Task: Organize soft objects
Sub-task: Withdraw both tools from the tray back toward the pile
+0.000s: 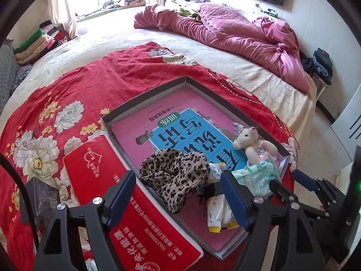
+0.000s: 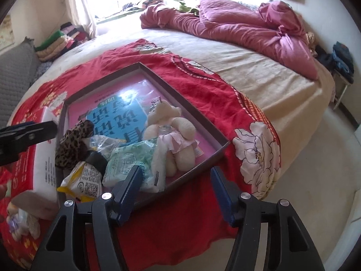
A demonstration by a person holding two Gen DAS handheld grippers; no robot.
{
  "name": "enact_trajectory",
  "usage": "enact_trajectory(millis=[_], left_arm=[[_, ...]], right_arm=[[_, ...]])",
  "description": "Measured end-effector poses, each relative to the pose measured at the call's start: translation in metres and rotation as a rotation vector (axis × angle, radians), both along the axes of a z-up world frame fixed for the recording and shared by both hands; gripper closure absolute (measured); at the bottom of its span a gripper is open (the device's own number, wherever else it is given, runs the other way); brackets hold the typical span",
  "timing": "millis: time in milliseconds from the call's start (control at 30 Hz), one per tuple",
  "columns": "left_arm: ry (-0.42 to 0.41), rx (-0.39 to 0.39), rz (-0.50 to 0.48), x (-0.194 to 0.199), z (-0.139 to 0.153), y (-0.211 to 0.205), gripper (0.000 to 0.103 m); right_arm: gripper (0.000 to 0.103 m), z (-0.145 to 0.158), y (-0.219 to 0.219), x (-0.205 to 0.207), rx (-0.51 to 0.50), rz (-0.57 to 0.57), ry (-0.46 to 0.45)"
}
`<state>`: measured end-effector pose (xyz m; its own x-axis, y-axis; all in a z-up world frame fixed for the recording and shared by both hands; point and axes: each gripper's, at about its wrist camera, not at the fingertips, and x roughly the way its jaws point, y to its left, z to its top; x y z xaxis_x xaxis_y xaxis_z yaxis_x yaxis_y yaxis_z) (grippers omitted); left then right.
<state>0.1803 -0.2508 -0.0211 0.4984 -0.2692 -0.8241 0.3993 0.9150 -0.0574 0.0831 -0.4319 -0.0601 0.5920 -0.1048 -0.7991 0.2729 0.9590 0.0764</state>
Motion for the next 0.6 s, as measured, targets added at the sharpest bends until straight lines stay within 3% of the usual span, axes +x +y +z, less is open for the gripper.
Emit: enact_trajectory(millis=[267, 600], left_arm=[[-0.036, -0.007, 0.014, -0.014, 0.015, 0.016, 0.025], [-0.046, -0.023, 0.028, -0.024, 0.027, 0.028, 0.024]], right_arm=[[0.038, -0.005, 0.001, 0.007, -0.053, -0.024, 0.018], [0.029, 0.025, 0.024, 0.004, -0.134, -0.003, -0.051]])
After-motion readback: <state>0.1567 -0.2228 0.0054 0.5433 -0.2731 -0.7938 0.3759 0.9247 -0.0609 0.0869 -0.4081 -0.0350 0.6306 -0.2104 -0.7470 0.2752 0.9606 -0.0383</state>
